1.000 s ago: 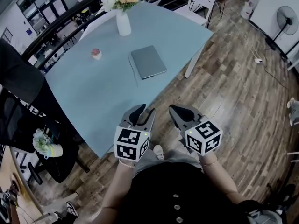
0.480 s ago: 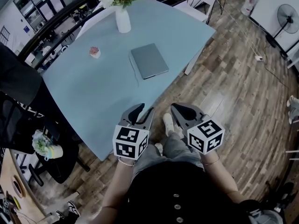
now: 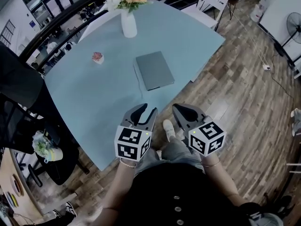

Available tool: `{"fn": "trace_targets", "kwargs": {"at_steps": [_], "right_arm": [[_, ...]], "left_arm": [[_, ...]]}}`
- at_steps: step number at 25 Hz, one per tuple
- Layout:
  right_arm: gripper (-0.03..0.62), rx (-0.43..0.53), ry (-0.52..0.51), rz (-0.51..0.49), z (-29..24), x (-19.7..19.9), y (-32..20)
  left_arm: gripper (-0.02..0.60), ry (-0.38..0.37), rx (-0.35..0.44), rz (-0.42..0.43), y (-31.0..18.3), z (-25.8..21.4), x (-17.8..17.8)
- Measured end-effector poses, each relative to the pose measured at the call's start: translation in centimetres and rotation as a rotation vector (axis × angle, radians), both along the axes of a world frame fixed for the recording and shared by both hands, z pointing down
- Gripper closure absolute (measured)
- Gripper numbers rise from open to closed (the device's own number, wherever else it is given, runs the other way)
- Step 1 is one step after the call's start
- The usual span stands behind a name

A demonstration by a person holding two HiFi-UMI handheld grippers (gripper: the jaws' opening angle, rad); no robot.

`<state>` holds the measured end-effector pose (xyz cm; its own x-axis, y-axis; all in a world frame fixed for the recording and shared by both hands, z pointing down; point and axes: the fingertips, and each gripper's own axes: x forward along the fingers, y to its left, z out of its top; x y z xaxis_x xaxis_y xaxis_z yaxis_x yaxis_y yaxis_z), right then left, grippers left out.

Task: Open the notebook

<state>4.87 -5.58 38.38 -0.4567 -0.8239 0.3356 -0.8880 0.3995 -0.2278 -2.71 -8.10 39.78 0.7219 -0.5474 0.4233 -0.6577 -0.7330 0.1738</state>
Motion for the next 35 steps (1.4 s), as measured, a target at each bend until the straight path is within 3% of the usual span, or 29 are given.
{"fn": "trace_targets", "kwargs": {"at_steps": [18, 35], "right_arm": [[0.591, -0.028, -0.006, -0.151, 1.1, 6.5, -15.3], [0.589, -0.152, -0.036, -0.206, 6.2, 10.8, -19.0]], "left_arm": [[0.440, -0.044, -0.027, -0.109, -13.3, 1.3, 6.5], [0.440, -0.154, -0.127, -0.074, -16.5, 6.7, 10.8]]}}
